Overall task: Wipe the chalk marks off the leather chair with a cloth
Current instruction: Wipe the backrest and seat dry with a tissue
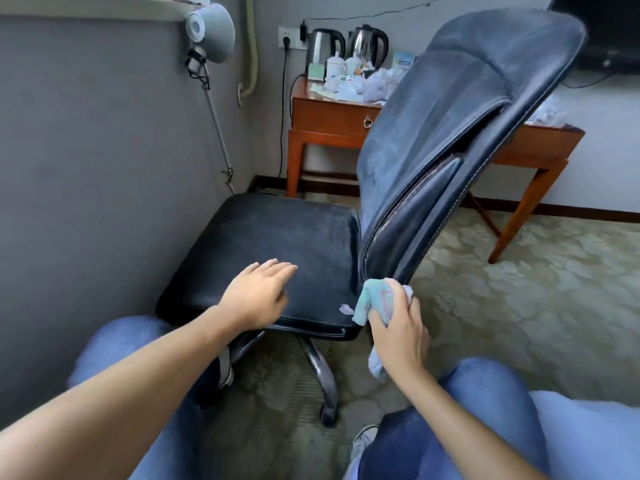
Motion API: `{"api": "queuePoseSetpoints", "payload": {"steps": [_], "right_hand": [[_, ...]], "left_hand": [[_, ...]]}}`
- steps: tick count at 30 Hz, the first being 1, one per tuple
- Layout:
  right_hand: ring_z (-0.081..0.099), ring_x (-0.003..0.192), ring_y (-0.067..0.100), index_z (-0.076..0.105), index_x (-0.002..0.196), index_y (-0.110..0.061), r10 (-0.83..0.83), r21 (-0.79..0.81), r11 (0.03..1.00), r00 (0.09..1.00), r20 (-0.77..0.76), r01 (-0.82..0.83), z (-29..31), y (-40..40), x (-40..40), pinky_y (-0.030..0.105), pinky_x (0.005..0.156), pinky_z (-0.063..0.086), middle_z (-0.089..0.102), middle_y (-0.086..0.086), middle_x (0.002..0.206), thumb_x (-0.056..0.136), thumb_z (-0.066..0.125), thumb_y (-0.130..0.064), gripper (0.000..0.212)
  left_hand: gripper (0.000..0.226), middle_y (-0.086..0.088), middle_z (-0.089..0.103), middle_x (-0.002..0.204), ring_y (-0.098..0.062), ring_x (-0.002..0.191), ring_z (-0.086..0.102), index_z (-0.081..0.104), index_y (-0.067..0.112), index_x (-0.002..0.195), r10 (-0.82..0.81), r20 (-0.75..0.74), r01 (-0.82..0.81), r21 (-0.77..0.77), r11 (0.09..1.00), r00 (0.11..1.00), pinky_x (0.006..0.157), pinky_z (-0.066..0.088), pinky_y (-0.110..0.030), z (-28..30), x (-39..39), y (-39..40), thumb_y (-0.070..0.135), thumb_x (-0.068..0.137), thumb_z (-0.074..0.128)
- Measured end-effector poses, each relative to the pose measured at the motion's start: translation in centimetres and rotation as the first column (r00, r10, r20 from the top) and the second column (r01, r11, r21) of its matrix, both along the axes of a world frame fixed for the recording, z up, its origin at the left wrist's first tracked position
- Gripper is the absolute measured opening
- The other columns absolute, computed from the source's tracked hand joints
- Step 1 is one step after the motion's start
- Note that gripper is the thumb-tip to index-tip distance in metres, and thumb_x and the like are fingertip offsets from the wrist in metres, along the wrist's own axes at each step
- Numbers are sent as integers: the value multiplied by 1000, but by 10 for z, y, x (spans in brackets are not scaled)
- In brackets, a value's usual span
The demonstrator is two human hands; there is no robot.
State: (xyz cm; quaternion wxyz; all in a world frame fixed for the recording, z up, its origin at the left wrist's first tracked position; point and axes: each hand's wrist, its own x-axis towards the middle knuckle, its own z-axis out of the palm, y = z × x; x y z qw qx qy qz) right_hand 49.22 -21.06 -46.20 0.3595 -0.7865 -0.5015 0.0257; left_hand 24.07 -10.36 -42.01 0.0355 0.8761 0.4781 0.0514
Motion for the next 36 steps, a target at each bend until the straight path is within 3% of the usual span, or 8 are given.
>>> {"api": "queuePoseSetpoints", "payload": {"steps": [7,9,13,18,23,26,31,36], "right_hand": [[60,106,27,48,132,-45,-45,-135,991,962,-270,8,-18,49,48,40,85,50,57,-7,124,88,61,-30,48],[63,105,24,52,124,-42,-55,-176,984,917,-395,-17,-35,57,47,41,88,52,61,-12,115,89,63,-38,37],[62,99,26,54,111,-33,-89,-240,970,842,-532,-49,-60,70,32,44,91,52,53,-9,100,90,66,-28,25],[61,95,27,50,114,-31,-215,-378,925,864,-455,31,-74,86,23,40,87,52,54,-1,106,87,61,-39,31],[54,93,29,45,118,-26,-256,-456,886,905,-340,79,-70,88,15,38,83,47,45,0,106,89,62,-45,38],[50,88,27,46,117,-26,-209,-474,879,939,-275,56,-66,85,20,36,76,43,48,1,106,90,61,-48,37],[57,92,26,52,115,-35,-83,-438,897,951,-297,-59,-53,58,31,38,82,52,52,-1,112,85,62,-38,32],[66,90,23,33,124,-51,118,-242,956,971,-209,-168,14,4,39,41,78,56,65,-11,108,77,64,-45,57]], "left_hand": [[62,4,20,171,-22,159,12,22,27,163,150,-124,-163,-101,981,981,124,20,-51,-45,8,46,41,105,39],[62,4,14,172,-27,159,7,20,30,163,207,-170,-236,-172,956,963,124,17,-58,-59,1,57,47,105,36],[62,1,5,173,-36,158,0,17,40,161,316,-205,-361,-250,898,926,120,18,-67,-82,-21,73,61,104,28],[63,5,-7,175,-40,158,-8,1,54,160,404,-170,-436,-273,857,899,119,10,-72,-103,-46,69,70,102,18],[63,3,-12,175,-41,157,-14,-7,51,161,428,-133,-448,-239,861,894,118,5,-74,-115,-38,52,67,103,12],[63,1,-15,174,-43,156,-16,-11,49,161,423,-141,-446,-257,857,895,116,7,-76,-117,-35,50,64,104,9],[64,-5,-9,173,-47,154,-9,-9,44,163,452,-148,-476,-257,841,880,115,16,-76,-108,-19,36,62,104,8],[65,-10,-10,171,-49,152,-15,-10,40,164,391,-174,-423,-229,876,904,110,11,-79,-119,3,0,60,104,8]]}}
